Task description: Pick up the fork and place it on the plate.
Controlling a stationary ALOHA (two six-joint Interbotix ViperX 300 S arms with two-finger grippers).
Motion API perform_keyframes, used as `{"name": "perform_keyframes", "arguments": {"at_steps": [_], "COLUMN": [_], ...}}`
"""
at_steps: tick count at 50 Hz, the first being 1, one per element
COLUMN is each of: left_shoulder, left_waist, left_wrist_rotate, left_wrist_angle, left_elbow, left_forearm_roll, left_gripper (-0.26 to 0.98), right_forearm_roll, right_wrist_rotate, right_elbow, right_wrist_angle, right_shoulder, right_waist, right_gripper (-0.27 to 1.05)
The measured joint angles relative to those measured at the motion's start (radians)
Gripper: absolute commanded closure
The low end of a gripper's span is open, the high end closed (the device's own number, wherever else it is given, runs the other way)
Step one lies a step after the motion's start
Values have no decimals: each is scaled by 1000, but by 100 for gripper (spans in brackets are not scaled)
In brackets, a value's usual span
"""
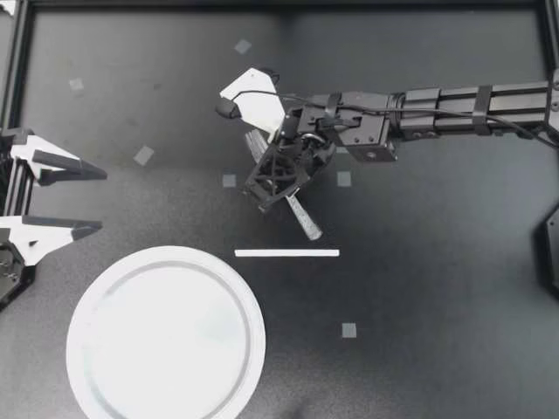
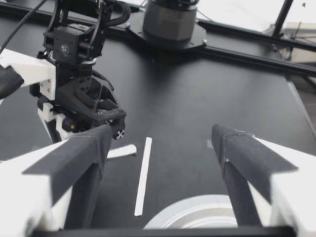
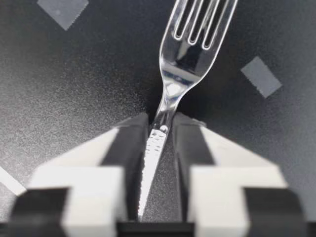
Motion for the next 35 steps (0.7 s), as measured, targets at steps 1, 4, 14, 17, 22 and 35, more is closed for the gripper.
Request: {"name": "perform_keyframes", "arguments": {"at_steps": [1, 4, 14, 17, 22, 35], "left_shoulder": [0, 0, 0, 0, 9, 137], "left_waist": [0, -3, -8, -6, -8, -8], "left_wrist_rotate": [-2, -3, -6, -8, -8, 43], "left_wrist_angle": [2, 2, 0, -5, -67, -411], "left_elbow": [0, 0, 23, 32, 48, 43], "left_forearm_roll": [0, 2, 2, 0, 0, 0], "left_gripper": [3, 3, 3, 3, 3, 3], "right_forearm_roll": [0, 0, -3, -15, -28, 12], "right_wrist_rotate": [0, 0, -21, -44, -130, -465], "right_elbow": [0, 0, -31, -55, -110, -175], "right_wrist_angle": [0, 0, 14, 17, 0, -399], "right_shoulder": [-2, -2, -35, -87, -193, -347], "right_waist": [0, 0, 0, 0, 0, 64], "right_gripper": [63, 68, 72, 72, 72, 72]}}
